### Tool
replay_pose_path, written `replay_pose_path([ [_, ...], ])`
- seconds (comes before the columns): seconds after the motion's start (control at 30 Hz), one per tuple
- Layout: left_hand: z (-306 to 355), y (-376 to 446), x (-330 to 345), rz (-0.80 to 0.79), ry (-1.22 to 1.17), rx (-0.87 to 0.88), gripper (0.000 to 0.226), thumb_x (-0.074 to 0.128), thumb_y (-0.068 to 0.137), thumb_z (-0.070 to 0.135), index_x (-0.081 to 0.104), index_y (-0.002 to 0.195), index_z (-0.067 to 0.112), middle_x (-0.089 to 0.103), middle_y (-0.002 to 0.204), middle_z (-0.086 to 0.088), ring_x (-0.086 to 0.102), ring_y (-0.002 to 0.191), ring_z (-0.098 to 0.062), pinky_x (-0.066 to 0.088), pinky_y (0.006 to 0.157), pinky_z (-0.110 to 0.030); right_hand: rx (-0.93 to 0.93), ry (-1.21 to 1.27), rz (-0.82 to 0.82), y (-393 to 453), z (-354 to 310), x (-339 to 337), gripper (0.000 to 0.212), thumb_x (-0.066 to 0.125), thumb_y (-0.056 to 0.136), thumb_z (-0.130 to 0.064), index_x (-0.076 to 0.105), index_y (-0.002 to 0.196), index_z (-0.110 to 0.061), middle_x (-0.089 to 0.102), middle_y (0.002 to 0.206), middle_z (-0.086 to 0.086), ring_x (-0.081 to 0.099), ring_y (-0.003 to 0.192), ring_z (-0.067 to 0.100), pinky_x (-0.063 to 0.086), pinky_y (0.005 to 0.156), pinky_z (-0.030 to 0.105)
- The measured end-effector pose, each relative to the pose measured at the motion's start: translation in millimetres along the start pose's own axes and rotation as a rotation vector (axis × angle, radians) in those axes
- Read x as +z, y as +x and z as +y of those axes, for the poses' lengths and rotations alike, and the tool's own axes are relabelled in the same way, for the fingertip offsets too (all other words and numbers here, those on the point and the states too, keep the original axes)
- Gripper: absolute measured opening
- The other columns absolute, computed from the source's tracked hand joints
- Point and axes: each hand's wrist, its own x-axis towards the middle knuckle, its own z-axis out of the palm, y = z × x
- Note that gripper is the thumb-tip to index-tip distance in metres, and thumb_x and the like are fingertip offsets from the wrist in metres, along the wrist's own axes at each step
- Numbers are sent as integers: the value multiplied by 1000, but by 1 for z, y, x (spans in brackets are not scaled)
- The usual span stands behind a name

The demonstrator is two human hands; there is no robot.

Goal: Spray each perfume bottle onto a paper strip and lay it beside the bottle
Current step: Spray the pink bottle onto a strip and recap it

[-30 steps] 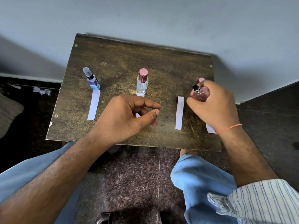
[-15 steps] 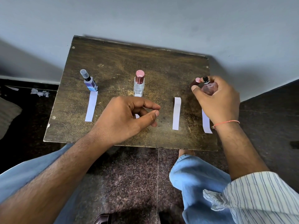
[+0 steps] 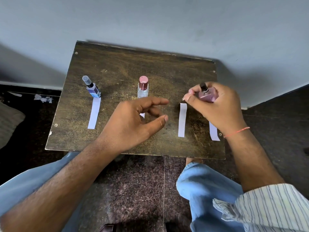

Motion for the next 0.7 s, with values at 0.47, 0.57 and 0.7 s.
replay_pose_path([
  [0.47, -4, 3, 14, -107, 82, 258, 58, 82, 94, 4, 65, 147, 20, 75, 120, 4, 55, 60, 2, 44, 54, -12, -91, 383, -503, -21, -7, 3, 20, 89, 83, -15, 77, 88, -1, 80, 74, 8, 64, 56, 1, 46, 58, 11],
  [0.57, -3, 4, 14, -59, 103, 327, 51, 83, 91, -1, 70, 140, 7, 76, 119, -4, 60, 72, 15, 43, 68, -1, -71, 417, -494, -21, -8, 8, 27, 88, 85, -15, 73, 92, 6, 78, 74, 12, 63, 57, 2, 45, 55, 16],
  [0.7, -4, 4, 13, 49, 60, 311, 33, 81, 96, 15, 76, 129, 13, 78, 117, 7, 50, 46, -9, 40, 49, -13, -87, 394, -496, -21, -11, 6, 31, 88, 87, -27, 71, 98, -3, 72, 76, -7, 62, 59, 2, 46, 57, 17],
])
